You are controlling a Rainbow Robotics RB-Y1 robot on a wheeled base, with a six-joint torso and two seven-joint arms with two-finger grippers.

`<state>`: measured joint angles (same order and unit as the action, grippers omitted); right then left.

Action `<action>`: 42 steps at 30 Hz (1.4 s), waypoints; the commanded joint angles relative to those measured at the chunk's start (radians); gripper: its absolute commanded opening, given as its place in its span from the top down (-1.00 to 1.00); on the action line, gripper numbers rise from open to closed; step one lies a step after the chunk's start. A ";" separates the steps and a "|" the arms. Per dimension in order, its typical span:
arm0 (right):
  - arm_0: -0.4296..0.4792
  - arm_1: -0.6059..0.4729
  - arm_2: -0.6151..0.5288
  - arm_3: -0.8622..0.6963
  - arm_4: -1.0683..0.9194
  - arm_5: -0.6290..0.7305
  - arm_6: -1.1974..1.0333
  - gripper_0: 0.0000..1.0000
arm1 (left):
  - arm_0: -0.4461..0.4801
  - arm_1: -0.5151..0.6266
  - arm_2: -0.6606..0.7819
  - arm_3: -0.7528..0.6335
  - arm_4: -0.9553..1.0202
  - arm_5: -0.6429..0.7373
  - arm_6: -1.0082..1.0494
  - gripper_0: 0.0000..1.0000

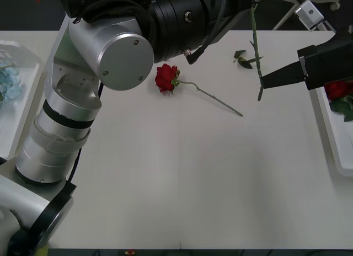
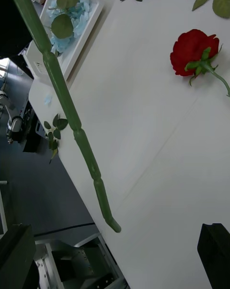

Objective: Place the red flowers into the right box and the blue flowers into the left box. If a person shows an open palm, hand one flower to the person first, then continue sorting.

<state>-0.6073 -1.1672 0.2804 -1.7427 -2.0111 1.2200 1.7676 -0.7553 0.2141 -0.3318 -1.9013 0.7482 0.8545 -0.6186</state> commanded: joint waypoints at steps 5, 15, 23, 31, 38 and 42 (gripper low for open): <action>-0.020 0.061 0.072 -0.051 0.040 -0.125 -0.050 -1.00 | -0.002 -0.022 -0.013 -0.033 -0.007 -0.015 0.048 1.00; -0.054 0.078 0.137 -0.055 0.041 -0.203 -0.066 0.51 | -0.002 -0.022 -0.013 -0.033 -0.007 -0.015 0.048 1.00; -0.058 0.081 0.137 -0.055 0.040 -0.209 -0.085 1.00 | -0.002 -0.022 -0.013 -0.033 -0.007 -0.015 0.048 1.00; -0.058 0.081 0.137 -0.055 0.041 -0.211 -0.086 1.00 | -0.002 -0.022 -0.013 -0.033 -0.007 -0.015 0.048 1.00; -0.061 0.078 0.137 -0.055 0.045 -0.205 -0.091 1.00 | -0.002 -0.022 -0.013 -0.033 -0.007 -0.015 0.048 1.00; -0.065 0.066 0.137 -0.055 0.045 -0.198 -0.091 1.00 | -0.002 -0.022 -0.013 -0.033 -0.007 -0.015 0.048 1.00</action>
<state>-0.6213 -1.1109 0.4177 -1.7748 -1.9739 1.0212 1.7080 -0.7553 0.2141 -0.3328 -1.9013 0.7467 0.8539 -0.6185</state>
